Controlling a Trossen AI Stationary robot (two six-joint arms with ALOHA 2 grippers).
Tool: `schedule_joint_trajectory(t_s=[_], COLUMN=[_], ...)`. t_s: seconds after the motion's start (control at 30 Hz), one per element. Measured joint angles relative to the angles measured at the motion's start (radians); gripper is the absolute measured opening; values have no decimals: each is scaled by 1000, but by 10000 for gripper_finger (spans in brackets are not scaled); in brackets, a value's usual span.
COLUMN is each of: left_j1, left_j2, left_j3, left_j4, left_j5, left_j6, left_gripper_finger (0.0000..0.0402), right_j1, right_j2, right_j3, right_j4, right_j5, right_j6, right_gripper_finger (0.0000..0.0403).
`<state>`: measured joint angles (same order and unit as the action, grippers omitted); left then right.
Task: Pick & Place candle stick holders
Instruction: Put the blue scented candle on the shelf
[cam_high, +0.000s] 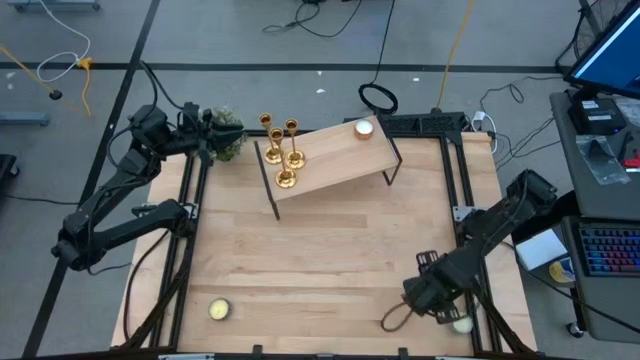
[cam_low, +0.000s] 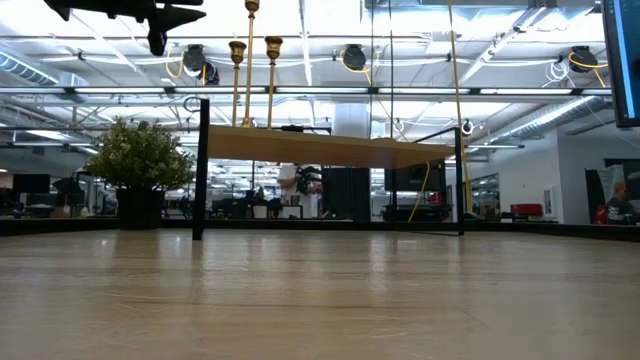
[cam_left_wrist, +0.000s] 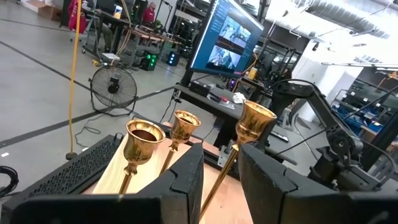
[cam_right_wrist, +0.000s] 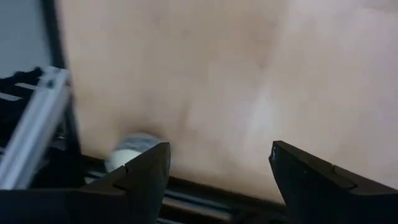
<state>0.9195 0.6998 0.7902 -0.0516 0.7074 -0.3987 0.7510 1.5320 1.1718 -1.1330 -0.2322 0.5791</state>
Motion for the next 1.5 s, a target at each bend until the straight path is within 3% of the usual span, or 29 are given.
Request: schedule_joint_trajectory(t_s=[0.23,0.5,1.5], left_j1=[0,0,0], left_j2=[0,0,0], left_j3=[0,0,0], left_j4=[-3,-4,-4], left_j5=[10,10,-2], left_j6=[-61,-162,-157], left_gripper_finger=[102,102,102], right_j1=[180,304,311], right_j2=[0,0,1], right_j3=[1,-16,-219], right_j4=[75,76,272], right_j5=[48,50,45], right_j6=[53,107,109], right_gripper_finger=[265,265,265])
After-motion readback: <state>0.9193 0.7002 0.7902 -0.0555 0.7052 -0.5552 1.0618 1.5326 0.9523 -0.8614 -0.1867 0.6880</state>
